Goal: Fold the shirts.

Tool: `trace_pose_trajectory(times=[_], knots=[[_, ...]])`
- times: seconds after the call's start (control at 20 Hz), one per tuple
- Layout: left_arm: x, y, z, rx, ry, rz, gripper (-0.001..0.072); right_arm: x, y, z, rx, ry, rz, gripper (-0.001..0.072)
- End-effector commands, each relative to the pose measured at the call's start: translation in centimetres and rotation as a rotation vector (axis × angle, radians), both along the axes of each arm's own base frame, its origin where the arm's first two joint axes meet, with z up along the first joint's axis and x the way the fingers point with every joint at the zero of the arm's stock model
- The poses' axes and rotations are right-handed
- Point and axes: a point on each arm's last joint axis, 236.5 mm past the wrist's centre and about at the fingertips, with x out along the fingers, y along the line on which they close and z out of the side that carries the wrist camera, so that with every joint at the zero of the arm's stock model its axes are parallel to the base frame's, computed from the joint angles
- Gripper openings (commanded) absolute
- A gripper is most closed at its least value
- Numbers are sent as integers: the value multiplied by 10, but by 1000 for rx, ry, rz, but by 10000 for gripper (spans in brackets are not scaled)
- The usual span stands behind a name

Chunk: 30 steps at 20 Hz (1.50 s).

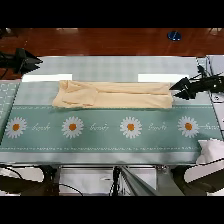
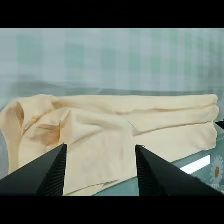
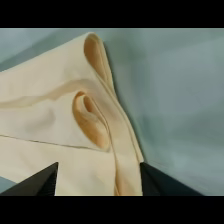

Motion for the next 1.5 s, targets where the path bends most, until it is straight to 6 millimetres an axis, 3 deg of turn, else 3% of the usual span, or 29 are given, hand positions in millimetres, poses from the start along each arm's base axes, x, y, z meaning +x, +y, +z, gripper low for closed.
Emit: trace_pose_trajectory(times=[0.0, 0.1, 0.15, 0.25, 0.4, 0.55, 0.65, 0.7, 0.9, 1.1, 1.3, 1.45], knots=[[-3, -5, -1, 5, 7, -19, 517, 3, 36, -22, 19, 41, 50, 589], [-3, -5, -1, 3, 9, -18, 517, -2, 61, -34, 33, 87, 80, 553], [-3, -5, -1, 3, 10, -18, 517, -2, 72, -36, 41, 97, 93, 414], [-3, -6, -1, 2, 11, -21, 517, 3, 84, -27, 75, 75, 91, 25], [-6, -9, 0, -11, 26, -26, 503, 15, 95, 27, 171, -58, 104, 22], [-16, -27, 2, -27, 56, -81, 291, 14, 88, 89, 126, -186, 121, 21], [-30, -58, 2, -38, 89, -179, 76, 5, 87, 121, 92, -234, 139, 21], [-35, -78, 2, -40, 100, -233, 30, -1, 87, 132, 79, -243, 149, 21], [-45, -168, -5, -36, 116, -370, 30, -19, 91, 162, 61, -273, 184, 21], [-70, -266, -28, -32, 147, -474, 30, -30, 92, 171, 48, -250, 183, 21], [-102, -339, -52, -30, 208, -553, 30, -47, 93, 177, 39, -215, 210, 21], [-119, -377, -68, -17, 202, -597, 30, -58, 96, 193, 32, -231, 226, 21]])
